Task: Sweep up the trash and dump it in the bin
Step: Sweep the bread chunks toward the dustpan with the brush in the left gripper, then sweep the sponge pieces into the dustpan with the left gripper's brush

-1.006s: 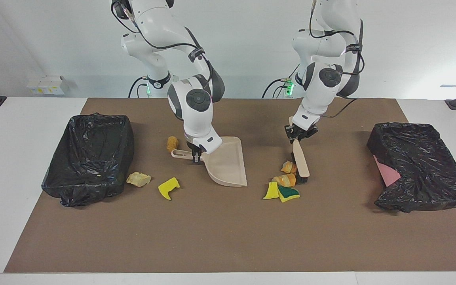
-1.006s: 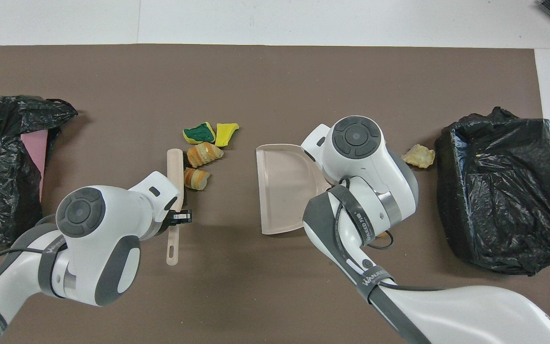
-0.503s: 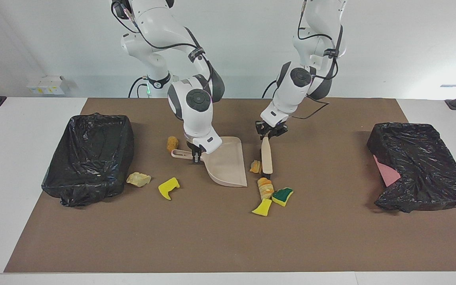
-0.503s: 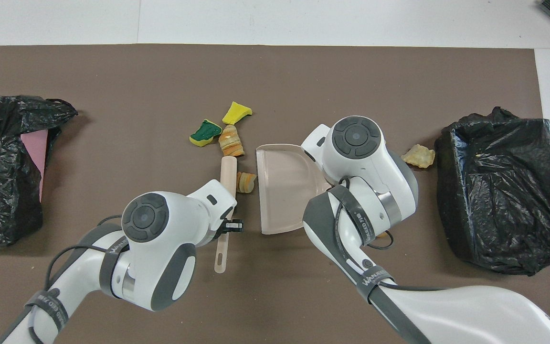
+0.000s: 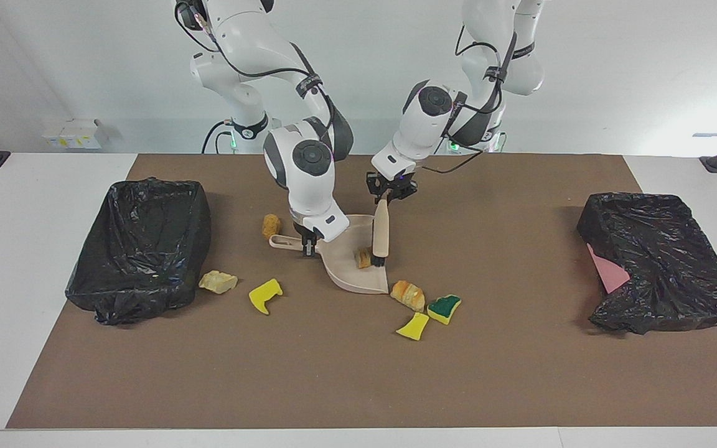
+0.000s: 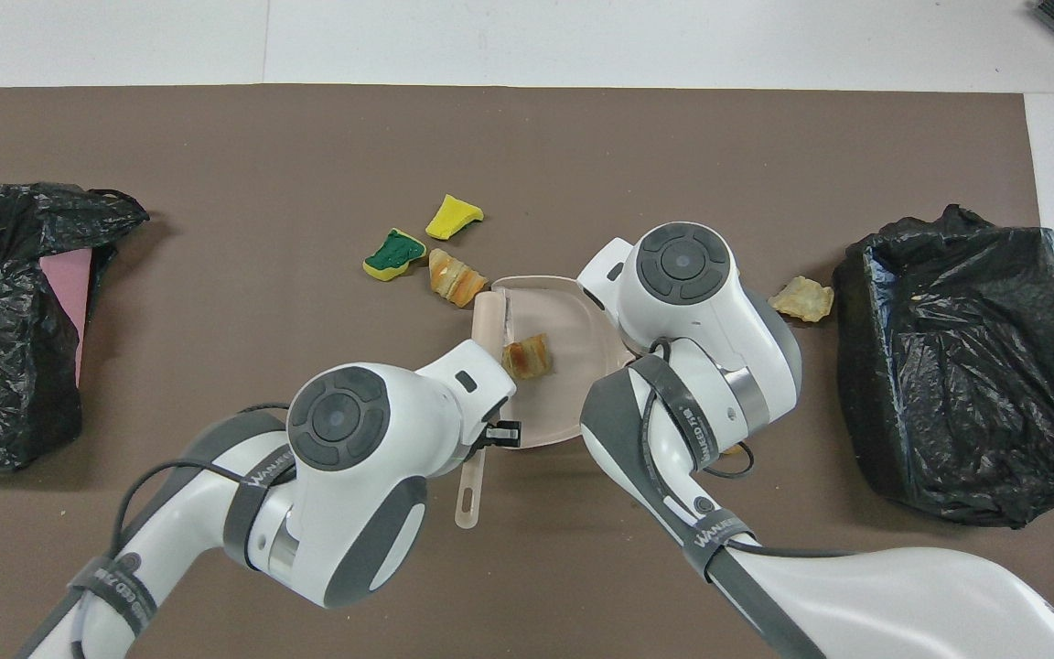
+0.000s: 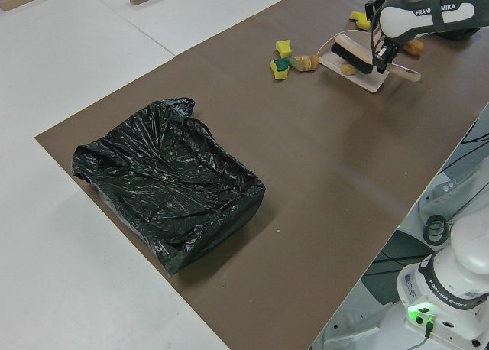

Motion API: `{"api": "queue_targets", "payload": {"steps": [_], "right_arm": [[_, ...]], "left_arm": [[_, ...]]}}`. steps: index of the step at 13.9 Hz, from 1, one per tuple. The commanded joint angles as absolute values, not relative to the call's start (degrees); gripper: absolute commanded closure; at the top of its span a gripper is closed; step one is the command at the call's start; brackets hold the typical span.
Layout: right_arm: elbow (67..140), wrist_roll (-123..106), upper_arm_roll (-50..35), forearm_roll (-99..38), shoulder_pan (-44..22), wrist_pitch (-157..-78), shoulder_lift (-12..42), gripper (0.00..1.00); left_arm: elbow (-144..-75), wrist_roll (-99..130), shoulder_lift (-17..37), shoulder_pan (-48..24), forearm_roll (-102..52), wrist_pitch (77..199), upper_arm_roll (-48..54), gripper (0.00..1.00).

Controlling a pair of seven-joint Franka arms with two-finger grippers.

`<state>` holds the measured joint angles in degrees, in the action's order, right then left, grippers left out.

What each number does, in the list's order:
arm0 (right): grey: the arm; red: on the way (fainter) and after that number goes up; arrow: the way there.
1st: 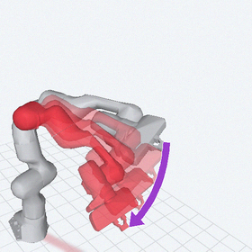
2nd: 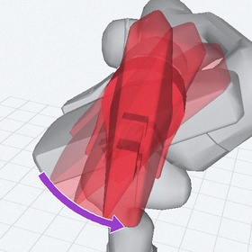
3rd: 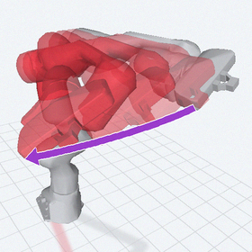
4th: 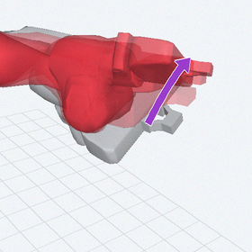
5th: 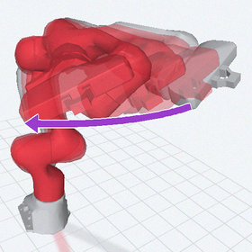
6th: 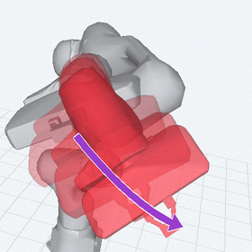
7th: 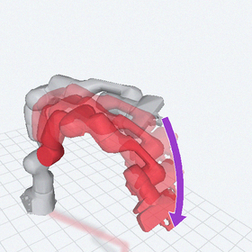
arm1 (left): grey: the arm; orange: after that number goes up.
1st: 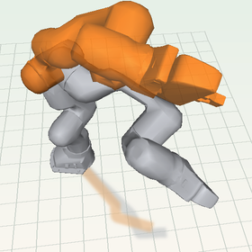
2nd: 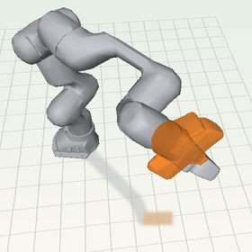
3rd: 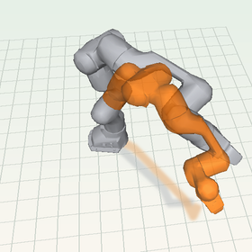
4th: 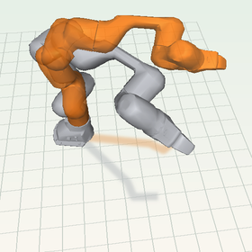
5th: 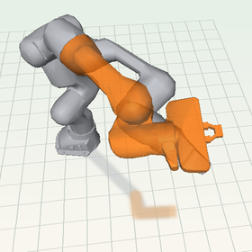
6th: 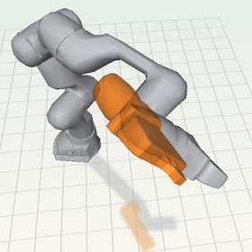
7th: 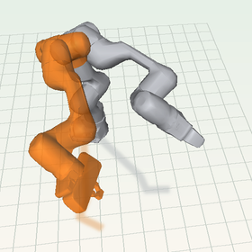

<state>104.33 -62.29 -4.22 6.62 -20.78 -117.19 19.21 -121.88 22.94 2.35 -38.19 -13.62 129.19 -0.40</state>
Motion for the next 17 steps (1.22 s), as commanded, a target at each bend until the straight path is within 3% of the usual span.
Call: {"api": "queue_targets", "payload": {"steps": [1,5,7,13,17], "right_arm": [[105.9,-60.3,-4.7,7.5,-20.1,-118.0,17.9,1.00],[105.9,-60.3,-4.7,7.5,-20.1,-118.0,18.0,1.00],[105.9,-60.3,-4.6,7.5,-20.1,-118.0,17.9,1.00],[105.7,-58.0,-4.4,7.5,-20.0,-117.7,18.0,1.00],[105.7,-57.3,-4.3,7.5,-20.0,-117.6,18.0,1.00]], "left_arm": [[-115.5,22.0,6.1,-32.8,-8.1,125.9,-0.5,1.00],[-109.3,9.4,10.5,-25.4,-6.6,126.9,-0.5,1.00],[-104.4,1.4,15.6,-22.4,-6.4,127.4,-0.5,1.00],[-94.4,-9.6,26.7,-20.1,0.7,126.0,-0.4,1.00],[-94.0,-16.8,26.0,-21.7,2.3,116.6,0.1,1.00]]}}
